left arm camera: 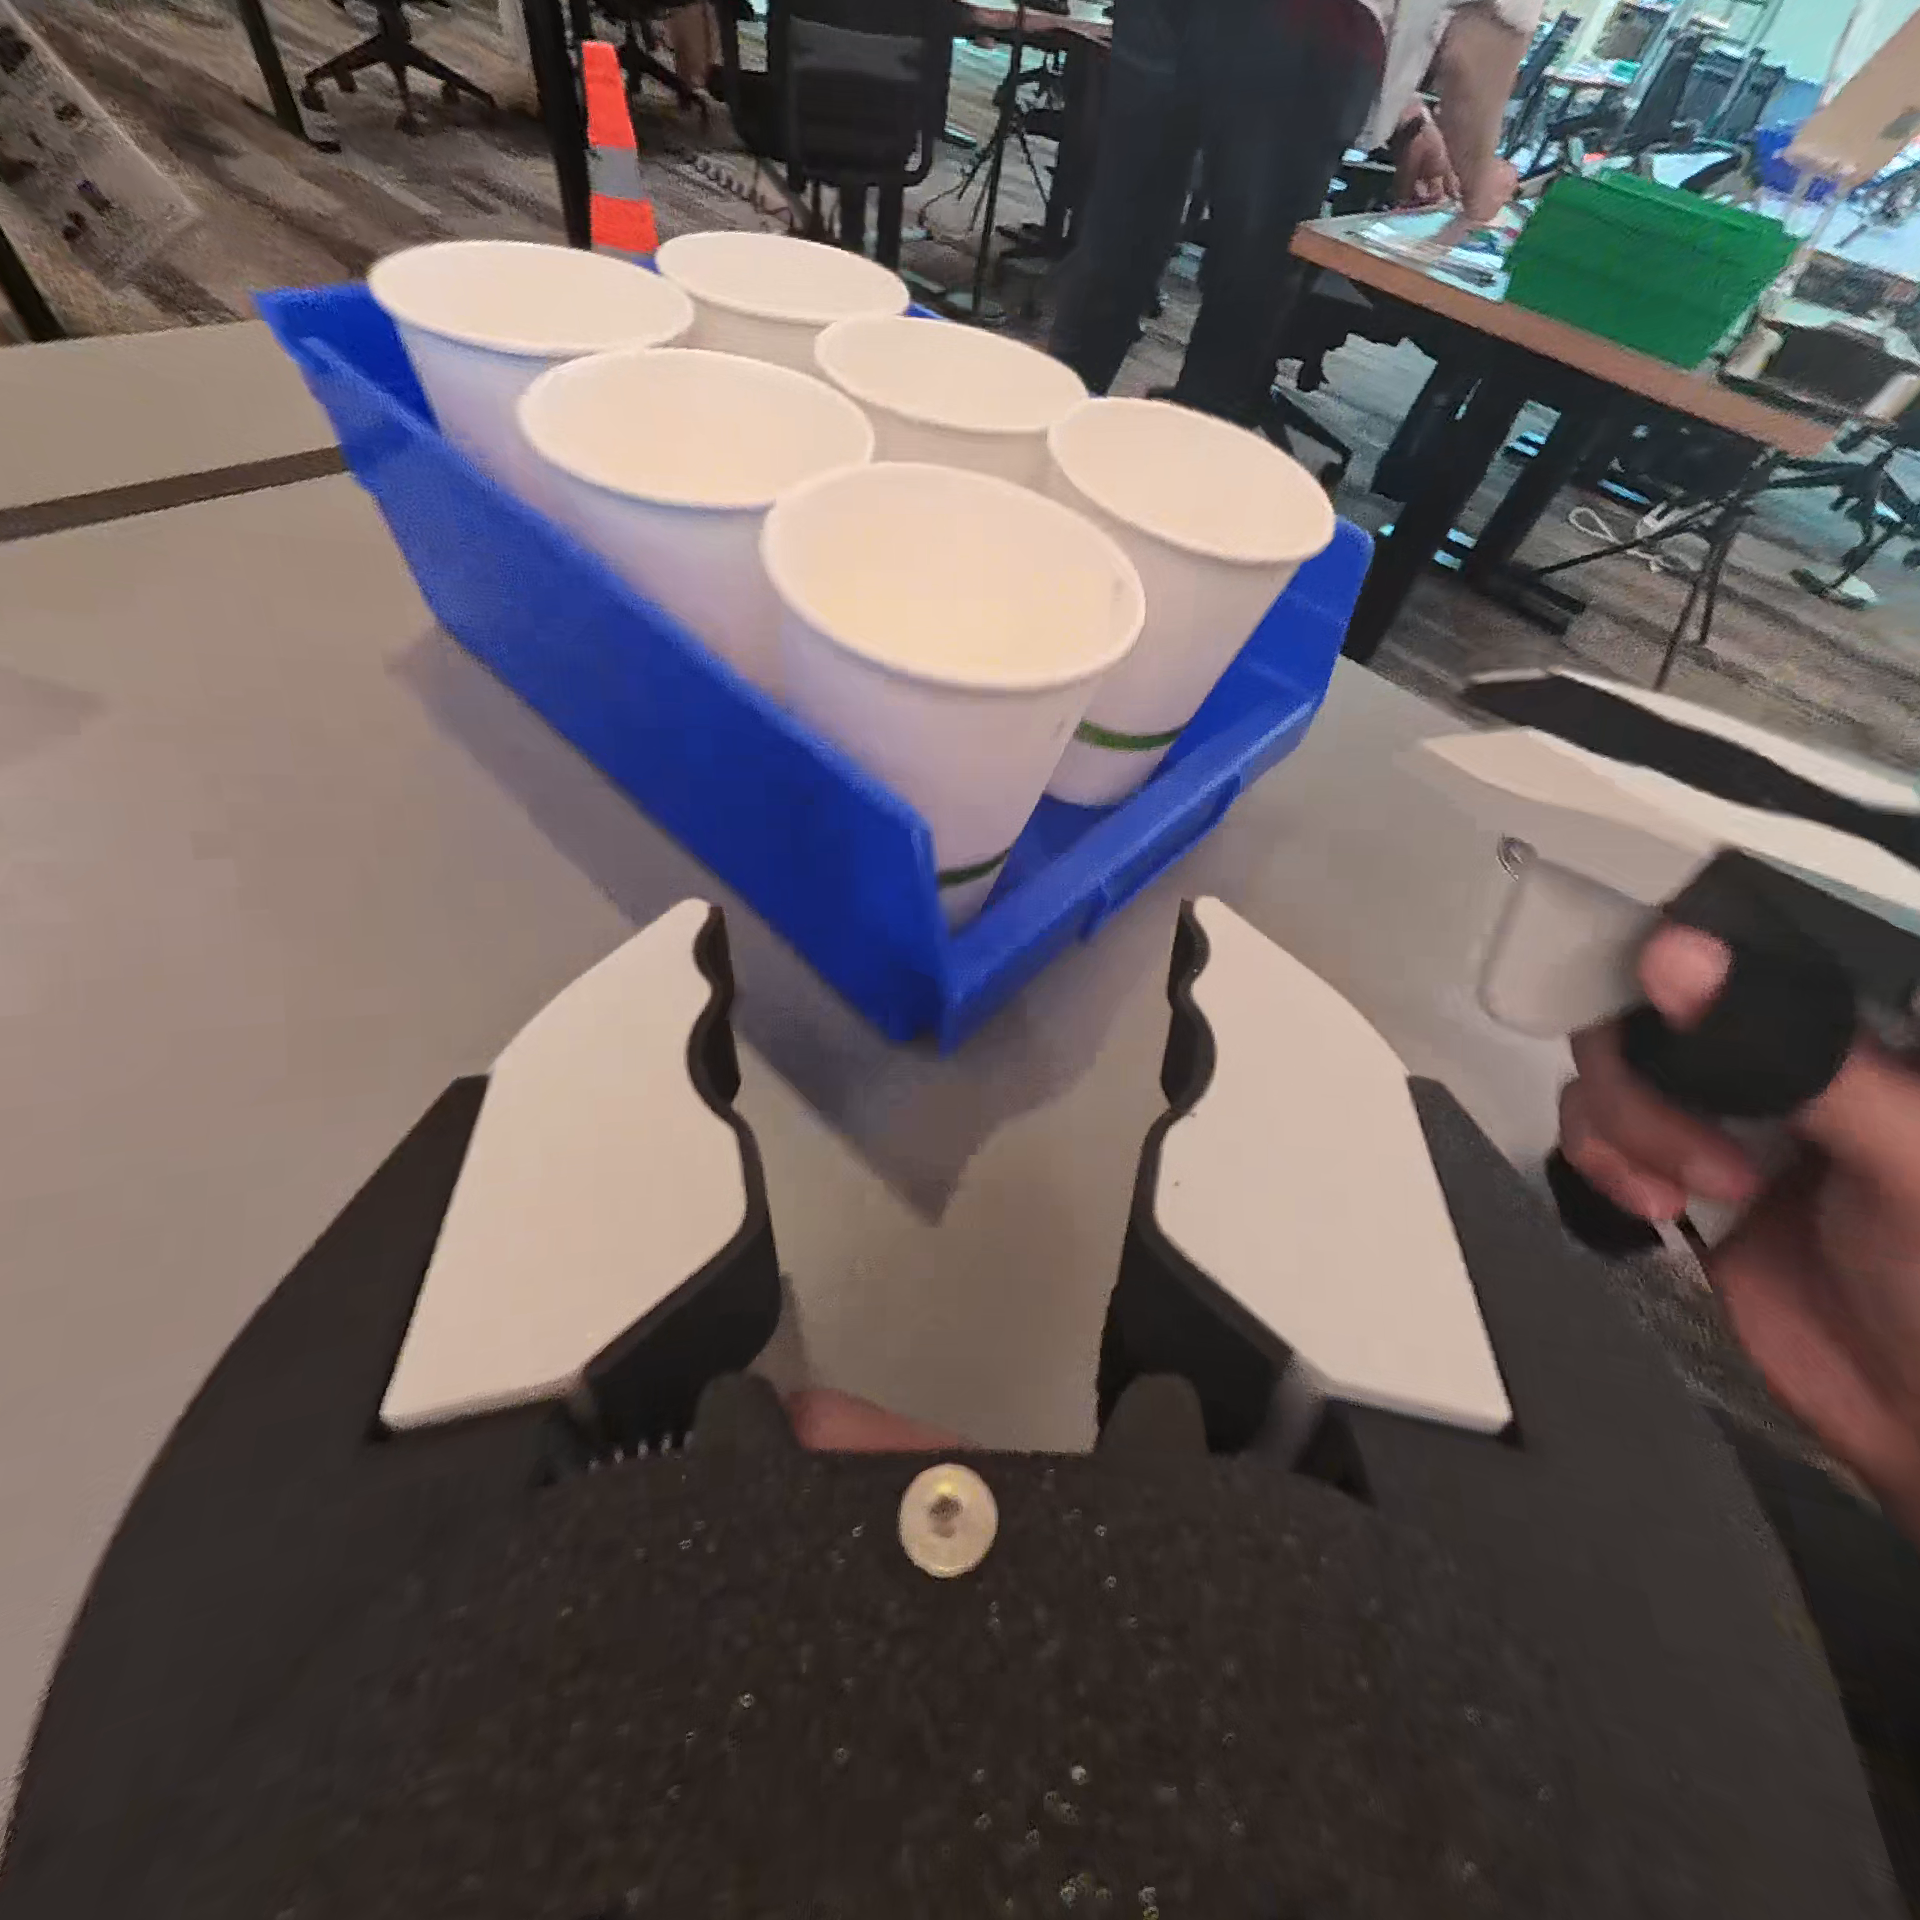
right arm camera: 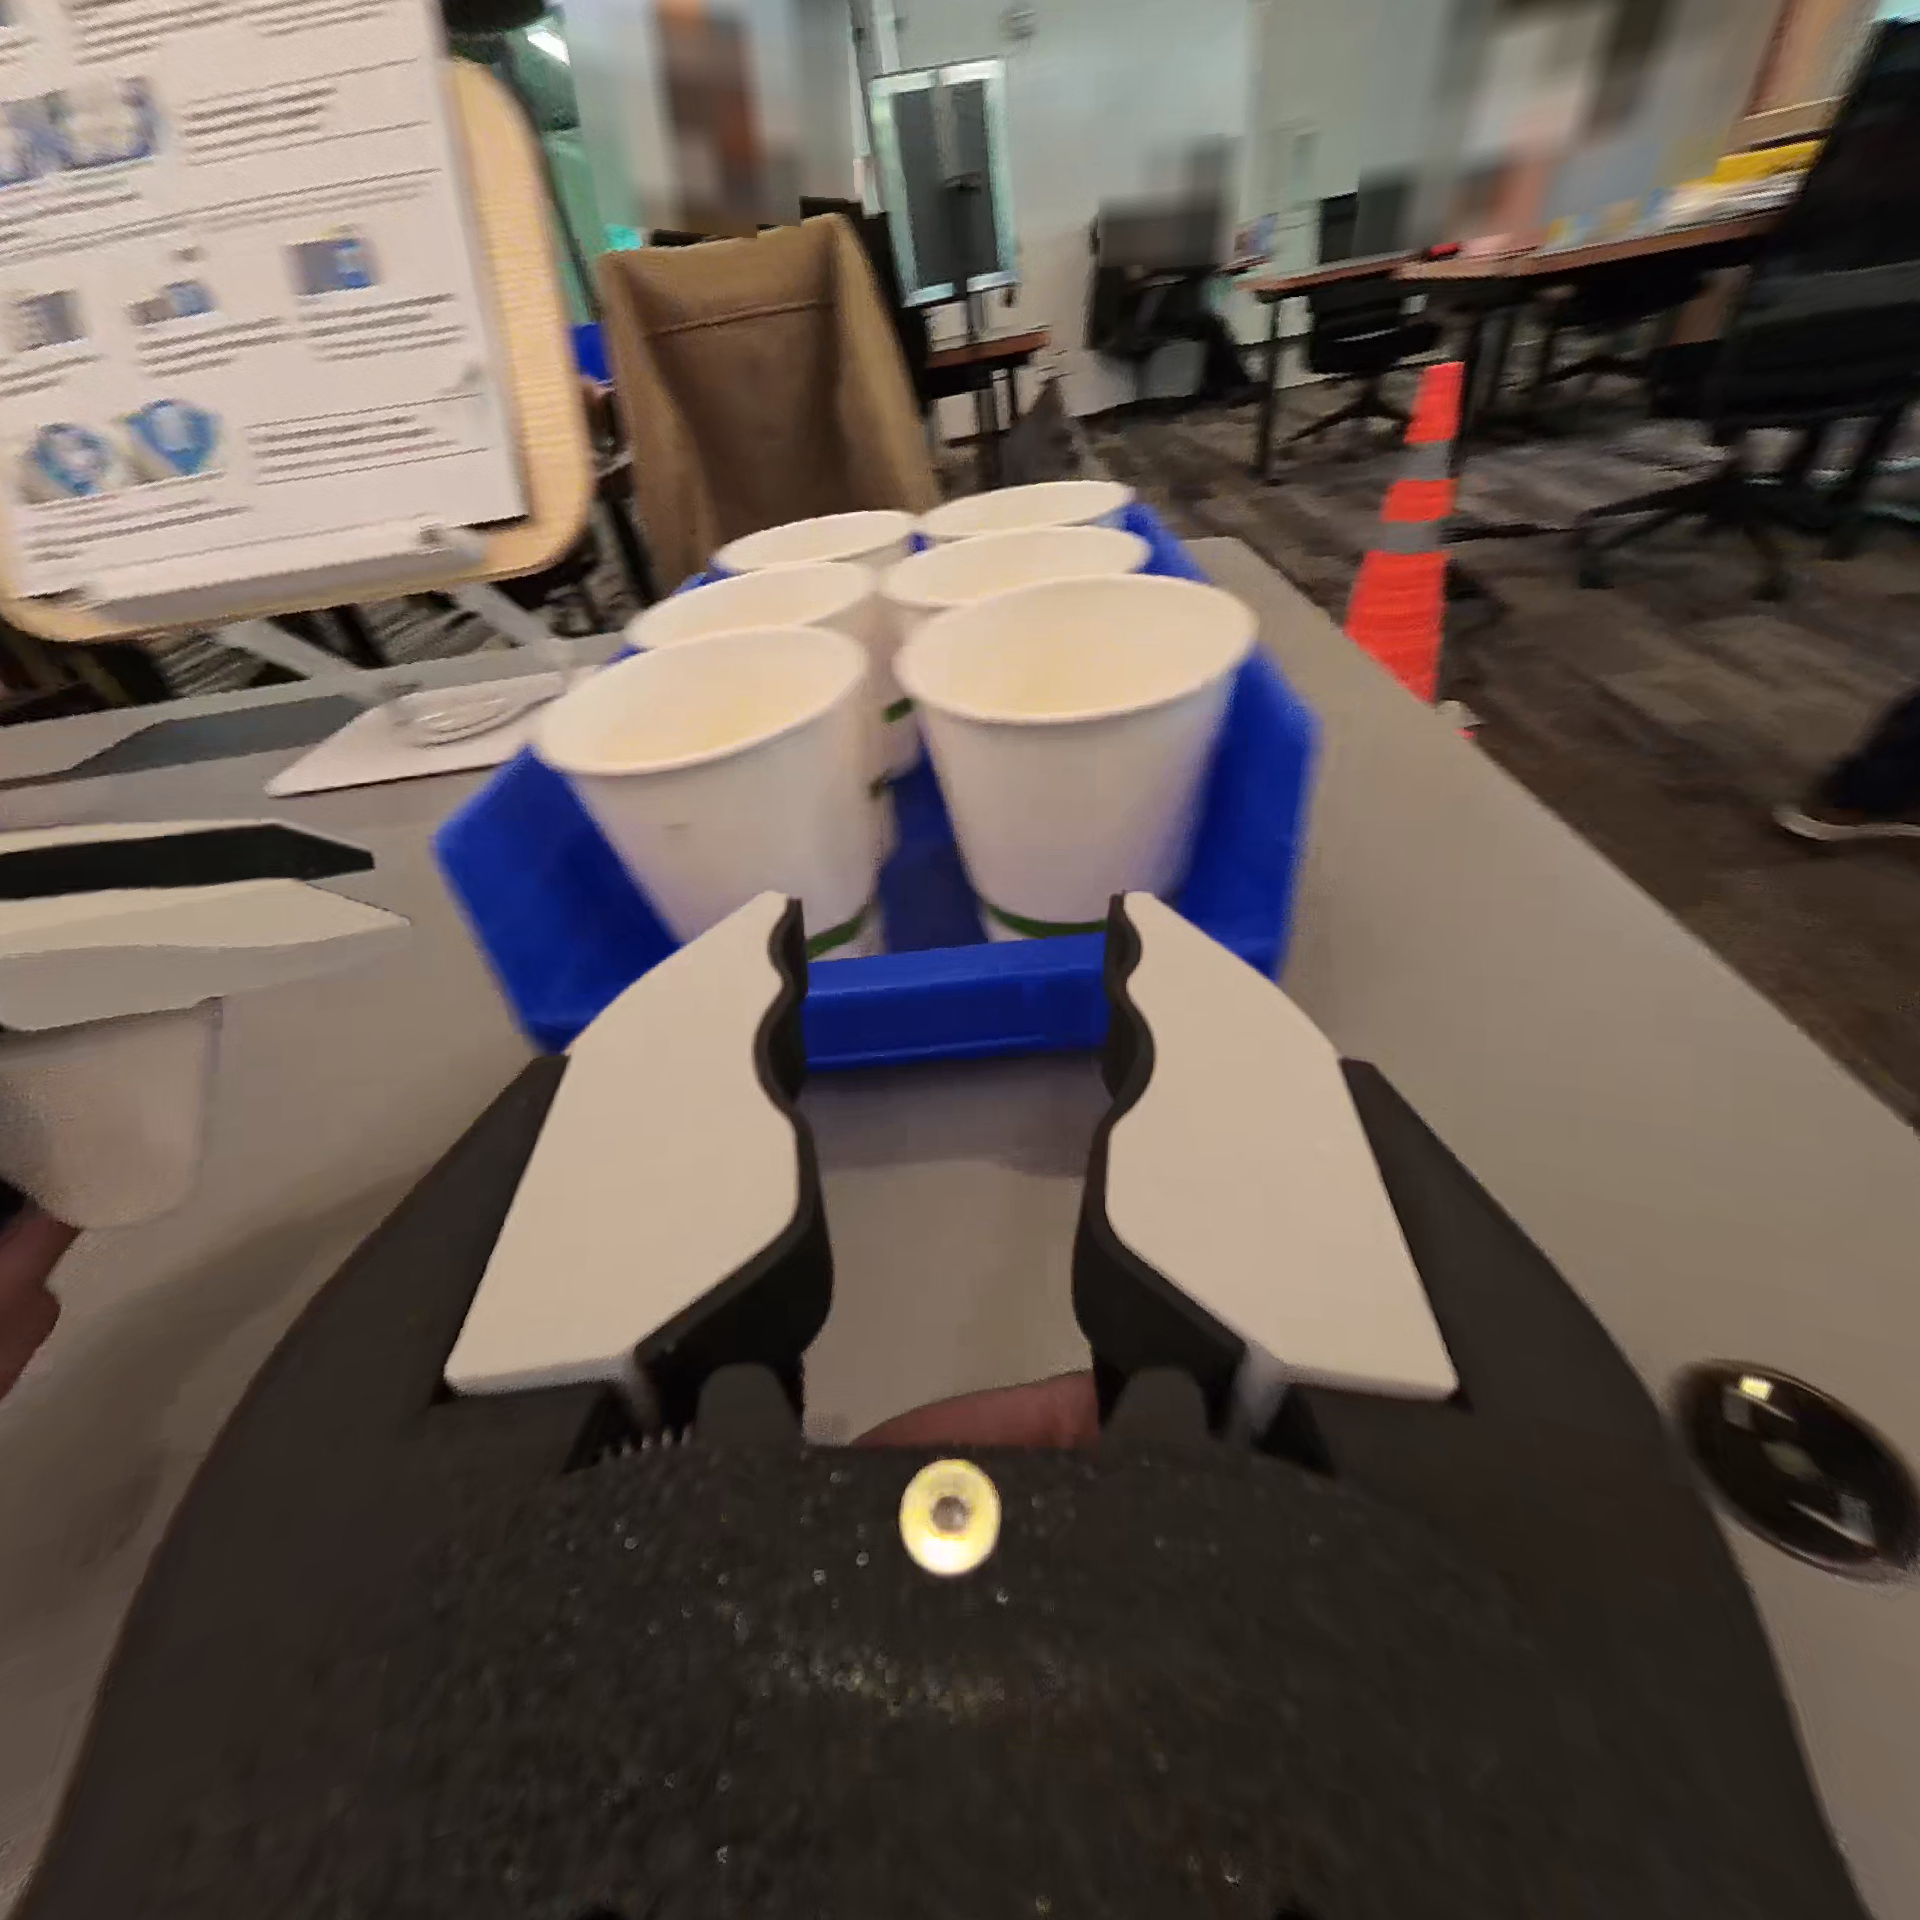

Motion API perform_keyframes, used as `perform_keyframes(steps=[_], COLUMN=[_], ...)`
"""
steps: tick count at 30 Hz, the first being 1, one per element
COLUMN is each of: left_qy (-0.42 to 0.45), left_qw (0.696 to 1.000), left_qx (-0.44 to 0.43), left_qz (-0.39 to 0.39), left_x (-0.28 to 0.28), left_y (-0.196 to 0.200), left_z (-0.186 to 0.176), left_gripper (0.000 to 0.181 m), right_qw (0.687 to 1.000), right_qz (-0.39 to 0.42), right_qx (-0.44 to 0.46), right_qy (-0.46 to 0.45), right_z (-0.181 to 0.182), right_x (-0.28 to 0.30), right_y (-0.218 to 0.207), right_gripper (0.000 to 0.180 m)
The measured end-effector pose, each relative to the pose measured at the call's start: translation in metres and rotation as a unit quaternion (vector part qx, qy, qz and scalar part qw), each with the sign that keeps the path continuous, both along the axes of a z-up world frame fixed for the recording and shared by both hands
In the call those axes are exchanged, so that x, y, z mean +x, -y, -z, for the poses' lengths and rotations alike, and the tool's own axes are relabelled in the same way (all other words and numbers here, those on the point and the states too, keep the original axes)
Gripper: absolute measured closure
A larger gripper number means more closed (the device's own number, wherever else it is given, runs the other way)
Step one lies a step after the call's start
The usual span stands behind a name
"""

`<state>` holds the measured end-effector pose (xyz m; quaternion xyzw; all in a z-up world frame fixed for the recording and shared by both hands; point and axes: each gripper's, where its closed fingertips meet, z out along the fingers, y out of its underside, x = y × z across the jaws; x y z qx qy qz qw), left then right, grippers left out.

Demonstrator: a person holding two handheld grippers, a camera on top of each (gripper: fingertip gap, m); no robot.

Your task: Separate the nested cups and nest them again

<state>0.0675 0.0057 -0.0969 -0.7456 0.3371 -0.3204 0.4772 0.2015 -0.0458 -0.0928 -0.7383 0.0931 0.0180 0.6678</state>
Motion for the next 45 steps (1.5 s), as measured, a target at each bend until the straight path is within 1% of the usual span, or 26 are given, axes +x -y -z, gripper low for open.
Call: perform_keyframes(steps=[2,5,7,9,10,11,15,18,19,20,23,25,27,31,35,40,45], left_qy=[-0.002,-0.013,-0.034,-0.036,-0.036,-0.037,-0.043,-0.039,-0.043,-0.052,-0.078,-0.074,-0.064,-0.062,-0.053,-0.053,-0.069], left_qw=[1.0,0.998,0.996,0.993,0.992,0.991,0.986,0.987,0.985,0.983,0.98,0.981,0.982,0.98,0.978,0.971,0.962], left_qx=[-0.003,0.014,0.024,0.028,0.031,0.032,0.05,0.044,0.045,0.049,0.066,0.052,0.043,0.043,0.042,0.053,0.059], left_qz=[-0.018,-0.054,-0.085,-0.107,-0.115,-0.121,-0.156,-0.151,-0.158,-0.167,-0.17,-0.17,-0.175,-0.182,-0.199,-0.228,-0.257], left_x=[0.026,0.04,0.033,0.022,0.015,0.01,-0.012,-0.012,-0.012,-0.013,-0.014,-0.014,-0.015,-0.019,-0.041,-0.096,-0.164], left_y=[-0.011,-0.03,-0.043,-0.053,-0.057,-0.06,-0.069,-0.072,-0.073,-0.075,-0.074,-0.071,-0.07,-0.063,-0.055,-0.043,-0.024], left_z=[0.009,0.021,0.026,0.027,0.027,0.027,0.024,0.025,0.025,0.025,0.025,0.026,0.026,0.026,0.025,0.023,0.023], left_gripper=[0.101,0.107,0.111,0.115,0.109,0.112,0.141,0.171,0.174,0.174,0.175,0.175,0.175,0.176,0.176,0.177,0.176], right_qw=[1.0,0.999,0.999,0.999,0.999,0.998,0.998,0.994,0.992,0.99,0.99,0.989,0.988,0.989,0.99,0.992,0.991], right_qz=[0.029,0.044,0.046,0.048,0.048,0.049,0.031,0.01,0.006,0.009,0.015,0.039,0.038,0.045,0.042,0.012,-0.042], right_qx=[-0.004,-0.012,-0.008,-0.011,-0.016,-0.023,-0.05,-0.077,-0.088,-0.101,-0.1,-0.104,-0.097,-0.107,-0.107,-0.105,-0.115], right_qy=[-0.002,-0.006,-0.011,-0.01,-0.01,-0.01,-0.032,-0.082,-0.091,-0.096,-0.098,-0.101,-0.116,-0.094,-0.085,-0.075,-0.062], right_z=[0.005,0.011,0.009,0.009,0.011,0.013,0.022,0.032,0.036,0.04,0.04,0.042,0.042,0.042,0.042,0.04,0.041], right_x=[0.023,0.04,0.045,0.047,0.047,0.046,0.037,0.028,0.027,0.028,0.026,0.032,0.033,0.03,0.004,-0.052,-0.116], right_y=[0.003,0.006,0.007,0.007,0.005,0.003,-0.021,-0.045,-0.052,-0.057,-0.069,-0.071,-0.07,-0.064,-0.053,-0.045,-0.048], right_gripper=[0.124,0.123,0.124,0.124,0.124,0.124,0.126,0.132,0.135,0.138,0.154,0.164,0.17,0.174,0.174,0.173,0.174])
